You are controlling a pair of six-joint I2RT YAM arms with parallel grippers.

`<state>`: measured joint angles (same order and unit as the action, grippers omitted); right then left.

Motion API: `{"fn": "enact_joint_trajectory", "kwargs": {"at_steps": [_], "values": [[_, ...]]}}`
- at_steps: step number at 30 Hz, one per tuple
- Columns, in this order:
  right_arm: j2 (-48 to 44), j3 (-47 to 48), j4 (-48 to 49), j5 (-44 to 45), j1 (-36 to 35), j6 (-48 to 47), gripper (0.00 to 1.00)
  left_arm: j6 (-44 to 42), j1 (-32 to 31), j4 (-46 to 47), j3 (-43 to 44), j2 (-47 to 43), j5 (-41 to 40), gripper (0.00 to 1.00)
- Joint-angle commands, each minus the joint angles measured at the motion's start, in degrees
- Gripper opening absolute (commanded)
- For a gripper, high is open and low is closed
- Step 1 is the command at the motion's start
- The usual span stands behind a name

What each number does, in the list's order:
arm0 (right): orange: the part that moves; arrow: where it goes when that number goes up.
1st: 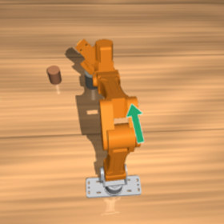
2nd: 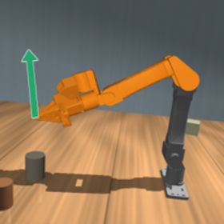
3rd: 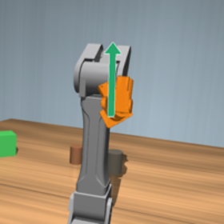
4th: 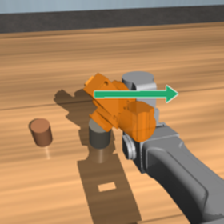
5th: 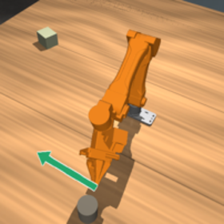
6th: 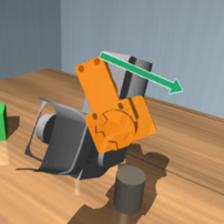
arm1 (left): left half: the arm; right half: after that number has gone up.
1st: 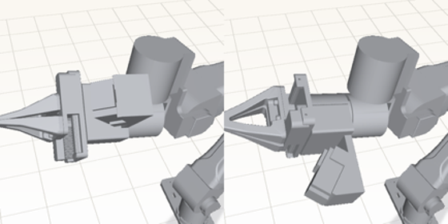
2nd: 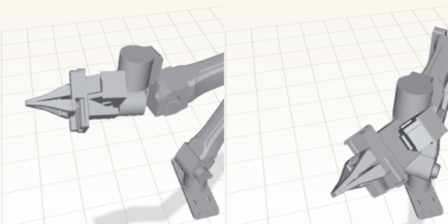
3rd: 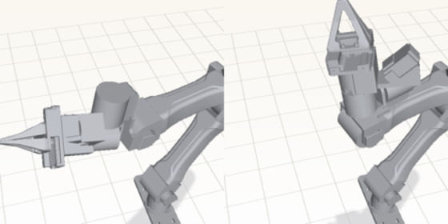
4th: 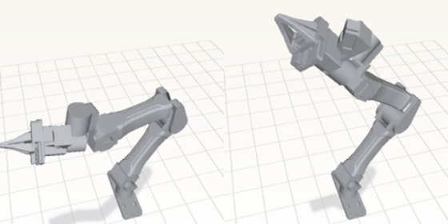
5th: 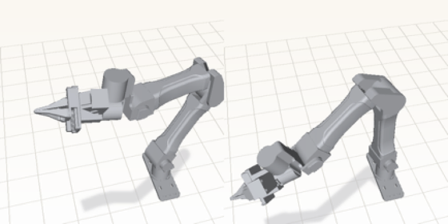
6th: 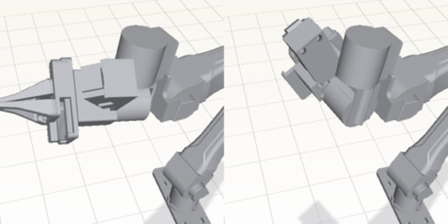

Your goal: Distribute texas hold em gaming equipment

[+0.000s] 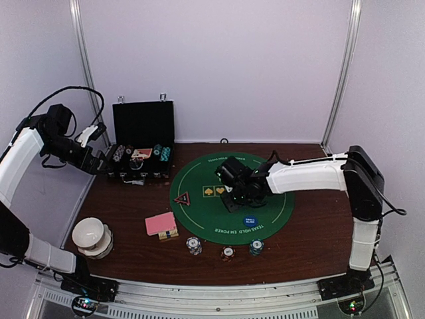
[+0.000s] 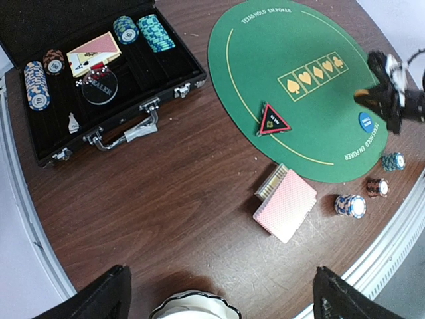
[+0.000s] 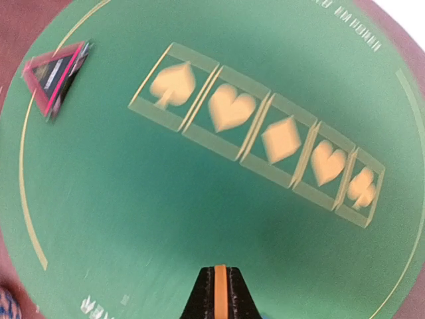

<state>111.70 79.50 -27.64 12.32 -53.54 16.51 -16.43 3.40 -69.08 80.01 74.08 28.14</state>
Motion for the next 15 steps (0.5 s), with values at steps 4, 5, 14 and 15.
{"fn": "enact_joint_trajectory", "kwargs": {"at_steps": [4, 5, 14, 15], "values": [[13.4, 21.9, -1.0, 7.1, 10.8, -10.9, 0.00, 0.8, 0.3, 0.3, 2.9, 1.3, 1.5, 0.98], [17.5, 26.4, -2.2, 7.4, 12.1, -11.8, 0.00, 0.8, 0.3, 0.4, 3.1, 1.5, 1.4, 0.98], [41.2, 62.0, -9.8, 16.3, 17.2, -18.6, 0.00, 1.4, 0.3, 0.3, 3.1, 2.6, 2.5, 0.98], [42.5, 63.5, -9.4, 17.4, 17.3, -19.4, 0.00, 1.2, 0.3, 0.3, 3.0, 2.7, 2.5, 0.98]]}}
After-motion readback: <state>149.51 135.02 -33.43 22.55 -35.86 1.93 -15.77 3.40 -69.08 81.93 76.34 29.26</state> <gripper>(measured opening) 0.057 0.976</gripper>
